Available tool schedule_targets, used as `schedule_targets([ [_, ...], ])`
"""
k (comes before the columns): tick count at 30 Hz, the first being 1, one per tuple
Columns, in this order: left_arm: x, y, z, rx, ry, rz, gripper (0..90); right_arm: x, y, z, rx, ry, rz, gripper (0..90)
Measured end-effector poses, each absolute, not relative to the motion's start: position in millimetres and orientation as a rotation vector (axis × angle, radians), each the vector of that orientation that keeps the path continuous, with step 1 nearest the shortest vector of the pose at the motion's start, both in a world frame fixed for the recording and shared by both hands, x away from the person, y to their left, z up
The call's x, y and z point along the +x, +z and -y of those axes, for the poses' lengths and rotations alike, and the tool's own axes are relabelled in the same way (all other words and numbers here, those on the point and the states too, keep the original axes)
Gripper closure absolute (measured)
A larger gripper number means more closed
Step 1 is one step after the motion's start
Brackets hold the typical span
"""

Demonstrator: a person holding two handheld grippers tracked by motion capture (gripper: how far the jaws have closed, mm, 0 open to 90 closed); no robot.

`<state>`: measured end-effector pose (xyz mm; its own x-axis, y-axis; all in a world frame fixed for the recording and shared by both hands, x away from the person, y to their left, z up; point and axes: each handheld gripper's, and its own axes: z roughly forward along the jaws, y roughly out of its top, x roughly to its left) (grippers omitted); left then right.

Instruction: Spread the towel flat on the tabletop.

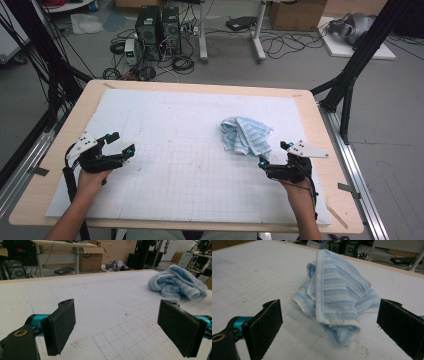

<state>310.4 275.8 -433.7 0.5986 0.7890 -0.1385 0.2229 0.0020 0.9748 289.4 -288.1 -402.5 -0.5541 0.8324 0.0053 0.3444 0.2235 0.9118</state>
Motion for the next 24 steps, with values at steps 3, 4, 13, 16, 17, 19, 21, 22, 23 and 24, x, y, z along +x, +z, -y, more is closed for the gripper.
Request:
schedule_targets([
  [3, 310, -434, -275, 1.553, 0.545, -0.880, 15.5, 291, -399, 281, 1.050, 1.301, -2.021, 5.2],
  [4, 310, -434, -275, 1.551, 0.544, -0.878, 15.5, 292, -398, 280, 1.050, 1.304, -2.027, 5.2],
  [13, 311, -436, -274, 1.552, 0.530, -0.887, 15.6, 308, -398, 268, 1.046, 1.222, -2.055, 5.2],
  [16, 311, -437, -275, 1.555, 0.530, -0.893, 15.6, 331, -400, 256, 1.056, 1.161, -2.089, 5.9],
  [17, 311, -437, -275, 1.555, 0.530, -0.894, 15.6, 331, -400, 256, 1.056, 1.161, -2.089, 6.1],
  [19, 311, -438, -275, 1.557, 0.528, -0.897, 15.7, 343, -403, 249, 1.054, 1.117, -2.122, 6.1],
  [21, 311, -438, -276, 1.558, 0.521, -0.900, 15.9, 358, -407, 241, 1.075, 1.072, -2.144, 6.2],
  [22, 312, -439, -276, 1.557, 0.522, -0.901, 15.9, 358, -407, 241, 1.075, 1.072, -2.144, 6.2],
  [23, 312, -439, -276, 1.558, 0.522, -0.901, 16.0, 362, -407, 238, 1.080, 1.055, -2.144, 6.3],
  [24, 312, -439, -276, 1.558, 0.522, -0.901, 16.0, 368, -407, 235, 1.087, 1.030, -2.140, 6.4],
])
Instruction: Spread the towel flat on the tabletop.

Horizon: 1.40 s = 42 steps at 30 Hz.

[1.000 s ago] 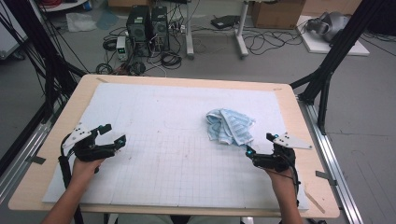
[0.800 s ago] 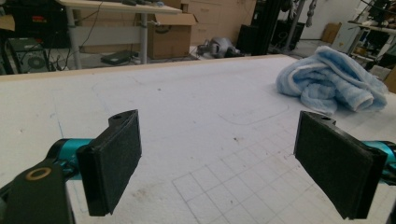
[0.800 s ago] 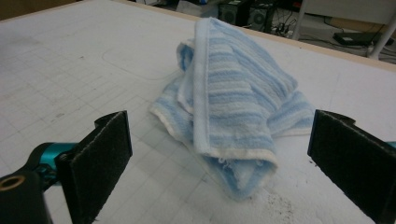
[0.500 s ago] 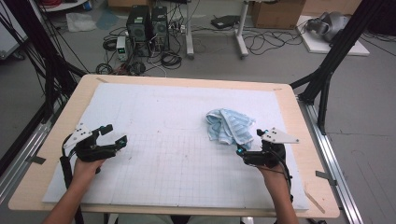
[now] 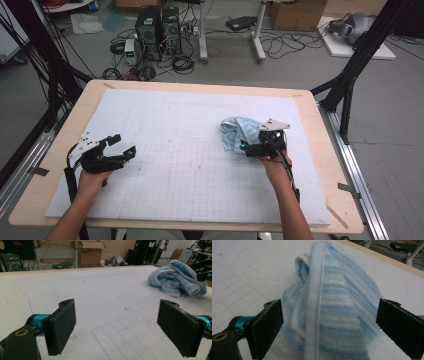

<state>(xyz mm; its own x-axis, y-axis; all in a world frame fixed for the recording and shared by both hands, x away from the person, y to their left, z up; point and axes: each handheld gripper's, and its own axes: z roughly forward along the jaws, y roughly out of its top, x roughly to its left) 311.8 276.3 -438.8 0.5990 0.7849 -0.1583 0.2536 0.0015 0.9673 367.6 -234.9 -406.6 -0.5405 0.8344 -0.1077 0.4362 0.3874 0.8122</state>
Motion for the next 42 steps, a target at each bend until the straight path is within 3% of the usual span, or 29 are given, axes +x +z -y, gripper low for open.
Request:
schedule_targets([
  [2, 312, -439, -276, 1.561, 0.519, -0.901, 16.0, 371, -407, 234, 1.092, 1.018, -2.138, 6.5],
  [6, 312, -439, -276, 1.570, 0.519, -0.893, 18.5, 391, -410, 227, 1.108, 0.966, -2.198, 16.4],
  [12, 312, -440, -276, 1.573, 0.517, -0.897, 19.1, 404, -418, 222, 1.156, 0.903, -2.209, 20.6],
  [14, 312, -440, -276, 1.568, 0.516, -0.900, 19.1, 407, -421, 220, 1.171, 0.877, -2.235, 28.9],
  [17, 312, -440, -277, 1.568, 0.515, -0.902, 19.1, 407, -420, 219, 1.168, 0.879, -2.254, 53.7],
  [18, 313, -440, -277, 1.569, 0.515, -0.902, 19.1, 407, -420, 219, 1.168, 0.879, -2.254, 53.7],
  [20, 313, -440, -277, 1.569, 0.514, -0.904, 19.1, 403, -415, 220, 1.164, 0.952, -2.278, 67.0],
  [21, 313, -440, -277, 1.569, 0.515, -0.904, 19.1, 403, -415, 220, 1.164, 0.952, -2.278, 67.0],
  [23, 313, -440, -278, 1.566, 0.514, -0.909, 19.1, 398, -409, 219, 1.146, 1.076, -2.304, 77.8],
  [37, 313, -440, -281, 1.557, 0.521, -0.918, 19.1, 379, -396, 179, 0.988, 1.335, -2.425, 79.8],
  [42, 313, -439, -282, 1.555, 0.525, -0.921, 19.1, 366, -390, 143, 0.857, 1.451, -2.526, 79.7],
])
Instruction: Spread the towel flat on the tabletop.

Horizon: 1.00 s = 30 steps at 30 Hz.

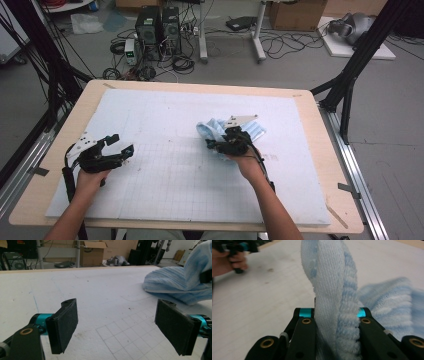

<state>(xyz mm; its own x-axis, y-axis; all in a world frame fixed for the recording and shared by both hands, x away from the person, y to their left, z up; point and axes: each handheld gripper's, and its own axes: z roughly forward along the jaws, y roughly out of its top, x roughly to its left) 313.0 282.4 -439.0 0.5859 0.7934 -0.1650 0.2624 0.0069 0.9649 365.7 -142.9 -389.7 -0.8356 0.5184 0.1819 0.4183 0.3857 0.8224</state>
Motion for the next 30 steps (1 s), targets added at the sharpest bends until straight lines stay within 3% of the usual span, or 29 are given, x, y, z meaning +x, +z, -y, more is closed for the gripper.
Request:
schedule_targets([
  [14, 313, -436, -294, 1.520, 0.560, -0.947, 19.1, 358, -369, 69, 0.607, 1.638, -2.688, 79.6],
  [21, 313, -436, -294, 1.522, 0.562, -0.949, 19.3, 414, -369, 98, 0.895, 1.593, -2.521, 79.3],
  [30, 314, -437, -292, 1.537, 0.566, -0.951, 19.5, 445, -377, 101, 1.075, 1.573, -2.454, 76.2],
])
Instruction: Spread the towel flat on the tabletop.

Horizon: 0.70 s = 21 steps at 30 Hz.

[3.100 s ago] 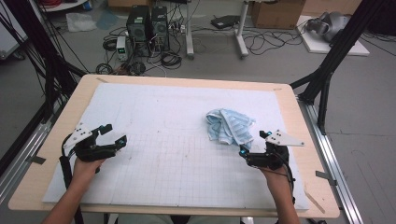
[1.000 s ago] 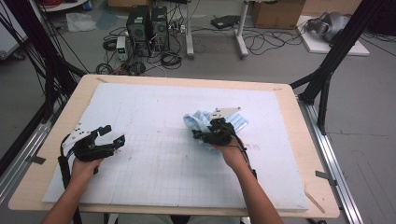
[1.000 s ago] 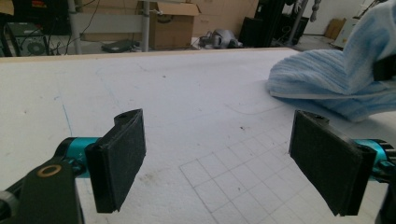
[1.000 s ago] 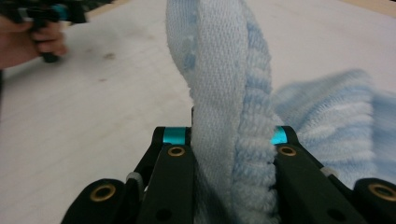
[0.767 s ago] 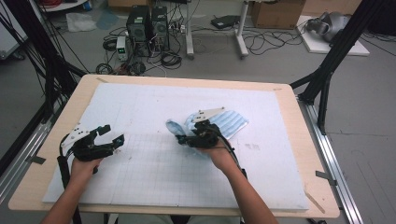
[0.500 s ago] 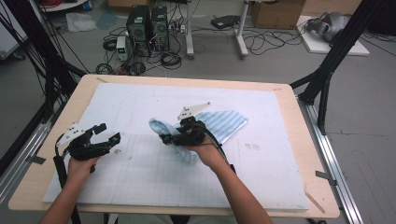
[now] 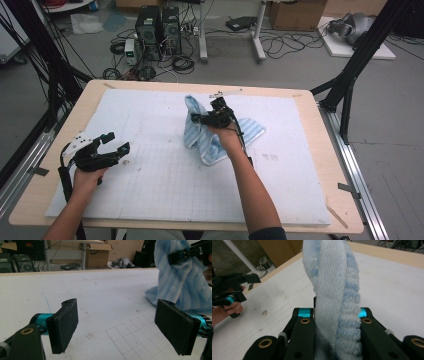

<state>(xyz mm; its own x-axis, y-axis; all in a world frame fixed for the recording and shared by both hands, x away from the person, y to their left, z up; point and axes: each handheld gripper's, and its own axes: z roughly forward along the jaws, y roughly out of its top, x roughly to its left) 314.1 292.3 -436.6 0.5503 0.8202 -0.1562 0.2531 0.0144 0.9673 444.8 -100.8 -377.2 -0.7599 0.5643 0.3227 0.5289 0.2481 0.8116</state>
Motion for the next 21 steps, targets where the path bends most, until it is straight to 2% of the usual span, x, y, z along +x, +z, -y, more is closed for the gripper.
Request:
schedule_targets([
  [1, 314, -437, -293, 1.538, 0.566, -0.952, 19.5, 447, -378, 91, 1.099, 1.514, -2.436, 61.1],
  [2, 314, -437, -293, 1.531, 0.565, -0.956, 19.5, 447, -378, 91, 1.099, 1.514, -2.436, 61.1],
  [3, 314, -436, -293, 1.533, 0.565, -0.959, 19.5, 449, -378, 89, 1.110, 1.498, -2.404, 52.5],
  [6, 314, -436, -294, 1.529, 0.569, -0.959, 19.6, 452, -375, 88, 1.119, 1.412, -2.328, 43.5],
  [10, 314, -437, -295, 1.535, 0.569, -0.967, 19.6, 451, -366, 111, 1.190, 1.489, -2.205, 31.2],
  [14, 313, -437, -294, 1.543, 0.569, -0.963, 19.6, 449, -358, 128, 1.199, 1.313, -2.089, 27.5],
  [16, 313, -437, -293, 1.542, 0.569, -0.962, 19.6, 449, -355, 150, 1.273, 1.332, -1.993, 26.4],
  [21, 314, -437, -291, 1.543, 0.560, -0.958, 19.7, 445, -357, 167, 1.272, 1.359, -2.051, 27.4],
])
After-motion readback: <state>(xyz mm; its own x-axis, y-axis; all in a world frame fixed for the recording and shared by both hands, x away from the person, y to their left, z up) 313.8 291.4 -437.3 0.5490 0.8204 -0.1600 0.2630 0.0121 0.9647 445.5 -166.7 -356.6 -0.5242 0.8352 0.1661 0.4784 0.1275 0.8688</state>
